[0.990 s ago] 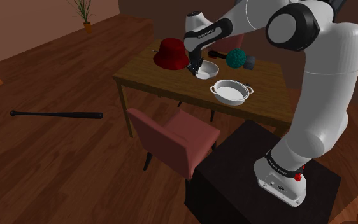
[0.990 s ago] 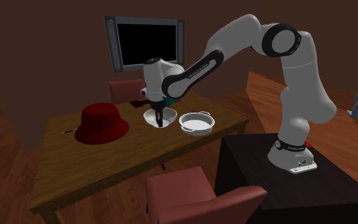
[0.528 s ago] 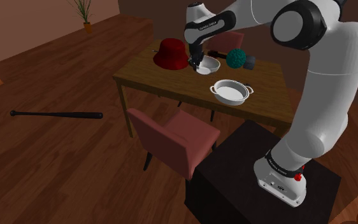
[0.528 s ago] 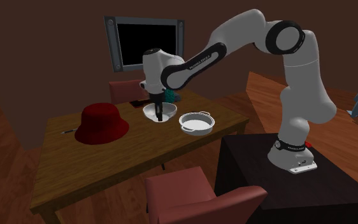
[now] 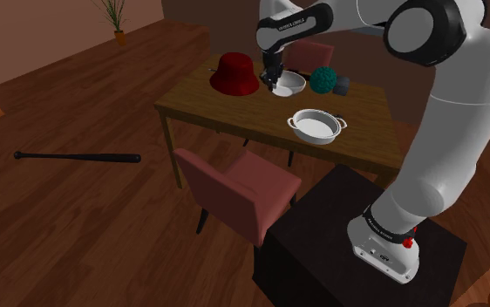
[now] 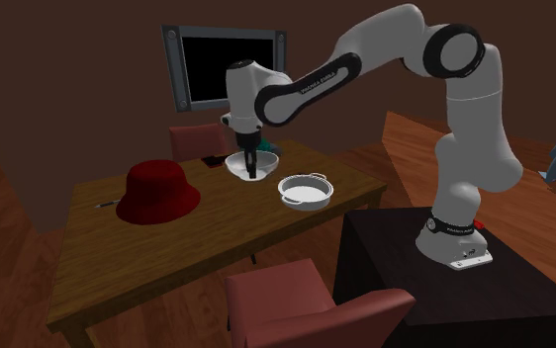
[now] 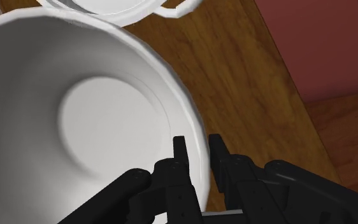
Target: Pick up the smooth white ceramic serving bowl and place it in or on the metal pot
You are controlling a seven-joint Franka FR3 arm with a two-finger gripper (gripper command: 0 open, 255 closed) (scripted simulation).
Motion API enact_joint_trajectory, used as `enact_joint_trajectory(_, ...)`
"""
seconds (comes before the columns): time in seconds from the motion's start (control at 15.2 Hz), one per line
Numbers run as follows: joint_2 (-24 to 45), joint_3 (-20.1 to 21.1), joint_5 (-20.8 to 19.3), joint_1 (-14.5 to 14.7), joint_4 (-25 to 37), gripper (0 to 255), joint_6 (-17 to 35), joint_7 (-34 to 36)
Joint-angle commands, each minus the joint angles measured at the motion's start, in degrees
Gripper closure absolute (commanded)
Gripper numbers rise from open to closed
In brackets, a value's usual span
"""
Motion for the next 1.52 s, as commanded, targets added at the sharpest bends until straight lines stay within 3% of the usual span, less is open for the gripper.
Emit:
enact_joint_trajectory(0.0, -4.36, -0.25, -0.36, -0.27, -5.78, 255, 1.53, -0.16)
enact_joint_trajectory(0.46, -19.69, -1.52, -1.94, -1.57, -24.30, 255, 5.08, -1.41)
enact_joint_trajectory(0.92, -35.05, -3.22, -4.04, -3.37, -39.36, 255, 5.28, -3.57)
enact_joint_trajectory(1.45, -31.98, -3.51, -4.93, -3.65, -42.92, 255, 11.83, -2.23)
